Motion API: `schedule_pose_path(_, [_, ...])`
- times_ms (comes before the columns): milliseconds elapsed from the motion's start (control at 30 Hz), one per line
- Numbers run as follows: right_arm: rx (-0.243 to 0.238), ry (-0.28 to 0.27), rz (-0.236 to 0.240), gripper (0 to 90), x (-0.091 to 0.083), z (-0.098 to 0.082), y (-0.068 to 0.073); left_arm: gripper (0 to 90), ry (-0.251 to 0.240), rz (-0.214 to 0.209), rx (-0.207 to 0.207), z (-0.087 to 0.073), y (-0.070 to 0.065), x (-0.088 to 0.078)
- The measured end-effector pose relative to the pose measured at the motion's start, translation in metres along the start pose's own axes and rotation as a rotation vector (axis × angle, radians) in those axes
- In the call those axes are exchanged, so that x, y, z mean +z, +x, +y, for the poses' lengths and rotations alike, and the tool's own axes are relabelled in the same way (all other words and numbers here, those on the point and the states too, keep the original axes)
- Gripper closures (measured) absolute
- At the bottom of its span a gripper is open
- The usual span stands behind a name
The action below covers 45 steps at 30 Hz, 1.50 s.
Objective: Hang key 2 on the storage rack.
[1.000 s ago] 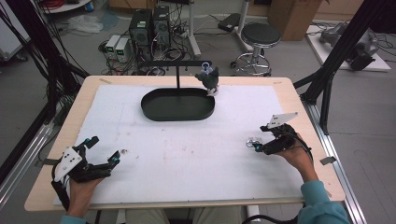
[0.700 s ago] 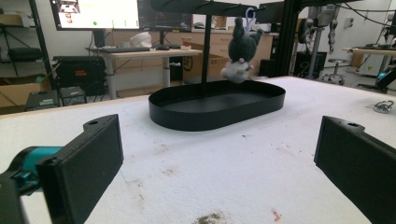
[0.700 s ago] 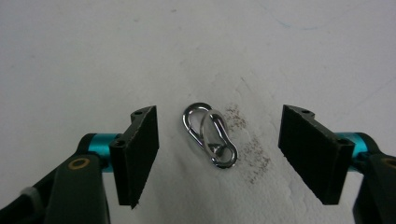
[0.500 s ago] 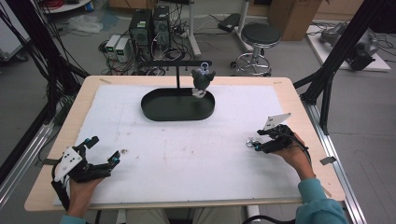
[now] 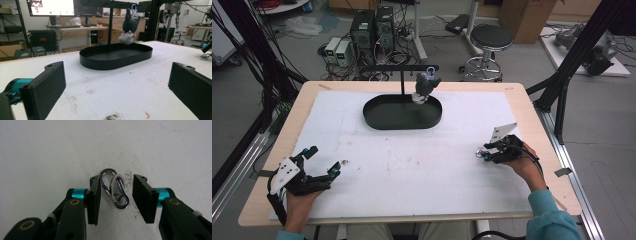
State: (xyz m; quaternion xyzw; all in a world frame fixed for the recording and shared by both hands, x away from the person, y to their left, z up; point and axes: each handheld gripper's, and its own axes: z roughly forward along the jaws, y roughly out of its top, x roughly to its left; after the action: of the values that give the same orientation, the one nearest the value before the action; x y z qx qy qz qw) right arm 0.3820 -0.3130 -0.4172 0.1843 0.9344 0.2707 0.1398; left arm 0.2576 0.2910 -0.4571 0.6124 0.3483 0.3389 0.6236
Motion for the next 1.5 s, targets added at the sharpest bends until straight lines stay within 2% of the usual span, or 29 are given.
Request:
schedule_pose_path(167, [-0.012, 0.021, -0.002, 64.5, 0.0015, 0.0001, 0.0000, 1.7, -0.001, 0.000, -0.001, 0.0000, 0.0000, 0.0000])
schedule_pose_path(400, [-0.012, 0.017, -0.003, 72.8, 0.0014, 0.0001, -0.0008, 1.7, -0.002, 0.000, 0.000, -0.0001, -0.0001, 0.0001])
schedule_pose_path(533, [-0.006, 0.026, -0.006, 75.3, 0.0014, 0.0000, -0.0007, 1.7, -0.001, 0.001, 0.000, -0.0001, 0.0000, 0.0001])
schedule_pose_path(567, [0.021, 0.042, 0.008, 76.0, 0.0008, -0.0002, 0.0013, 1.7, 0.000, 0.000, 0.000, 0.0000, 0.0000, 0.0000])
schedule_pose_path(600, [-0.007, 0.025, -0.002, 77.3, 0.0017, -0.0002, -0.0011, 1.7, 0.000, 0.000, 0.000, 0.0000, 0.0000, 0.0000])
schedule_pose_path(1167, [0.004, 0.022, -0.019, 82.9, 0.0004, 0.0000, -0.0024, 1.7, -0.001, -0.001, 0.001, 0.0000, -0.0001, 0.0000])
schedule_pose_path(1500, [0.020, 0.016, -0.008, 86.5, 0.0006, -0.0012, -0.0051, 1.7, 0.000, -0.001, 0.001, 0.0000, -0.0001, 0.0000])
